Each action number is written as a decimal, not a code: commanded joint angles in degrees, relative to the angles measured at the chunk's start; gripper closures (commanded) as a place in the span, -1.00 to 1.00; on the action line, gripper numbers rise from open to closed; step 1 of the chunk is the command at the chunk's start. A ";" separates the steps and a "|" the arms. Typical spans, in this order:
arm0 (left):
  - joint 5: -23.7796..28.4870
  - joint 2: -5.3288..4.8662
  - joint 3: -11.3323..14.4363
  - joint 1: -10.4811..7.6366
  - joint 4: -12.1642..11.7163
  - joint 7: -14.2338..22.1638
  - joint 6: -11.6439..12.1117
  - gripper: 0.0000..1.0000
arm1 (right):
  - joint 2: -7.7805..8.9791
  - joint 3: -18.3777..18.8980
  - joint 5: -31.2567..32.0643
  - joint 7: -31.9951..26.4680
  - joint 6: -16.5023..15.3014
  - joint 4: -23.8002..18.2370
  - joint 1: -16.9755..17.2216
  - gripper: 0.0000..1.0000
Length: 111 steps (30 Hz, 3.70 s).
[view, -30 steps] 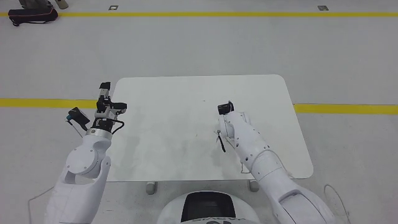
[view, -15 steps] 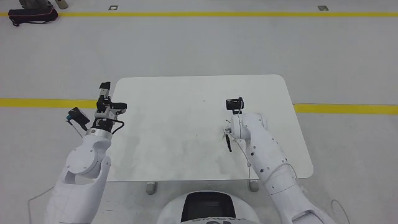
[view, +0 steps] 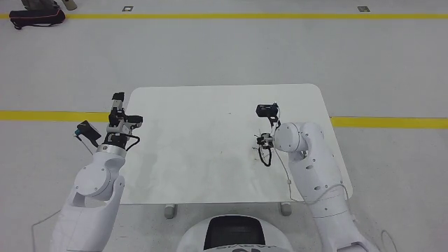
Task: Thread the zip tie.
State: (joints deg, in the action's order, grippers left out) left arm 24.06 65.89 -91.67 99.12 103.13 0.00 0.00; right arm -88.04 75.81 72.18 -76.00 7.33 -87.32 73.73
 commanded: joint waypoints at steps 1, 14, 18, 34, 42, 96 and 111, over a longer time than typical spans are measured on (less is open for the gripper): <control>0.00 0.00 0.00 0.00 0.00 0.00 0.00 -1.00 | 0.00 0.00 -0.03 0.00 -0.03 0.00 0.00 1.00; 0.00 0.00 0.00 0.00 0.00 0.00 0.00 -1.00 | 2.45 5.03 -25.40 -3.65 -26.81 11.56 -7.46 1.00; 0.00 0.00 0.00 0.00 0.00 0.00 0.00 -1.00 | 4.51 -0.32 -34.48 -3.65 -26.81 17.00 -12.31 1.00; 0.00 0.00 0.00 0.00 0.00 0.00 0.00 -1.00 | 7.54 -7.25 -48.01 -2.56 -26.81 21.30 -16.16 1.00; -0.30 -0.03 0.08 -0.57 -0.50 2.77 0.63 -1.00 | 10.91 -6.47 -61.51 -3.65 -26.81 20.18 -15.75 1.00; -18.19 -3.46 2.90 -8.95 -0.65 50.80 11.53 -1.00 | 20.10 -29.68 -104.94 -3.65 -26.81 18.31 -19.60 1.00; -20.17 -3.85 4.72 -10.54 0.04 52.62 11.76 -1.00 | 20.73 -32.71 -109.40 -1.96 -26.40 16.73 -20.50 1.00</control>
State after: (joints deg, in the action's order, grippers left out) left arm 4.04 62.13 -87.41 88.75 103.01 51.28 12.04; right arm -67.36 43.00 -37.78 -78.55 -19.25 -70.41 52.94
